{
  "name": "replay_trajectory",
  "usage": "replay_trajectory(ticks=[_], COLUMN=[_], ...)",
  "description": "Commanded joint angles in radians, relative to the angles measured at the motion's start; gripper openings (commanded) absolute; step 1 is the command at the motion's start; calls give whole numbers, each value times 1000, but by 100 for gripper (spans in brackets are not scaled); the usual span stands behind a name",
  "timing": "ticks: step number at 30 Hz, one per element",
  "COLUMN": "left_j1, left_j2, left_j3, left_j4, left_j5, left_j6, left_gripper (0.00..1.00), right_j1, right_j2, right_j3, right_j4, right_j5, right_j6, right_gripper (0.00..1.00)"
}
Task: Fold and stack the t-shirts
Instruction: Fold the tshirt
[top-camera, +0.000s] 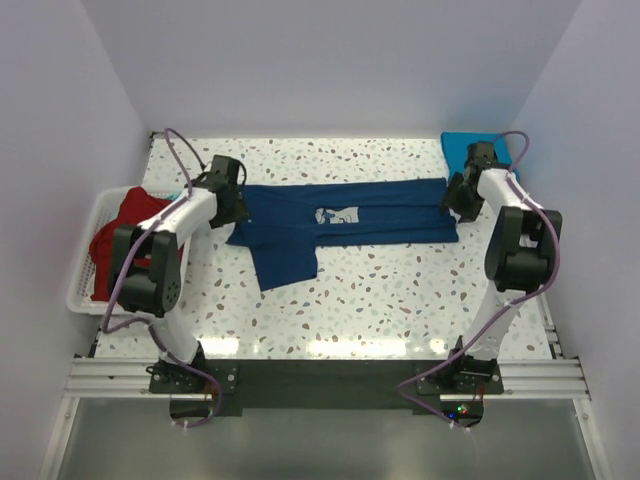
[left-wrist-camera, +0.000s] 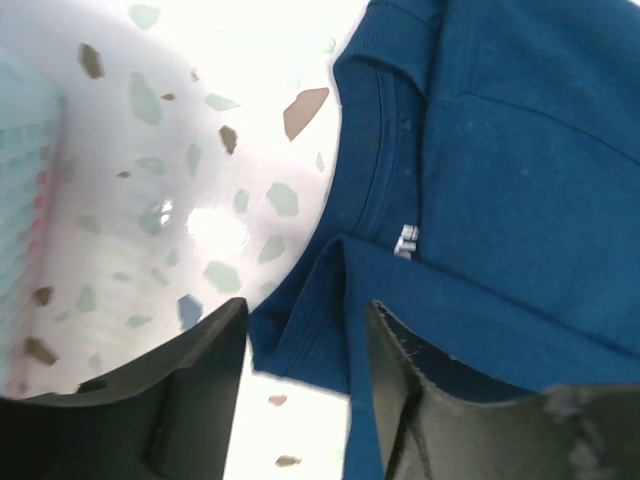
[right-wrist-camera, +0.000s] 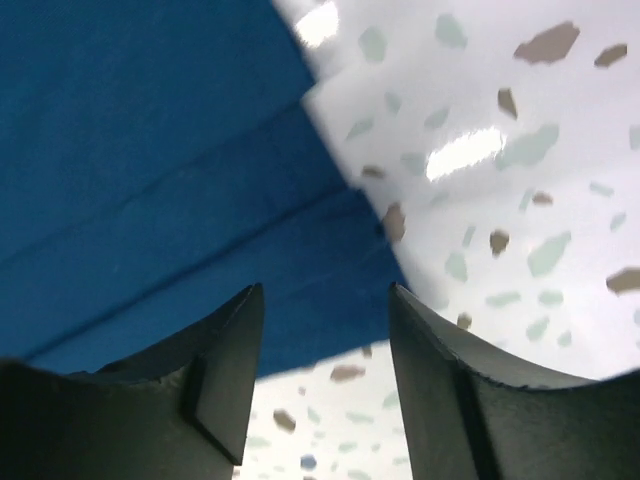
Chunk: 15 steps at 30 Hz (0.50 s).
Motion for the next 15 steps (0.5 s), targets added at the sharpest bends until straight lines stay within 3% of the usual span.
replay_trajectory(ticks=[1, 3, 9, 15], left_j1=[-23, -64, -219, -331], left_j2=[-155, -218, -362, -382], left_j3=[-42, -85, -246, -361], left_j4=[0, -21, -49, -26], left_j5=[-45, -64, -39, -13], left_j6=[13, 13, -9, -33], left_gripper=[57, 61, 63, 58], right_j1=[48, 93, 231, 326], right_j2=[-178, -242, -383, -486], right_j3=[-57, -108, -273, -404], right_j4=[13, 16, 56, 117], right_j5=[39, 71, 85, 16], right_j6=[3, 0, -8, -17], right_gripper=[57, 63, 68, 69])
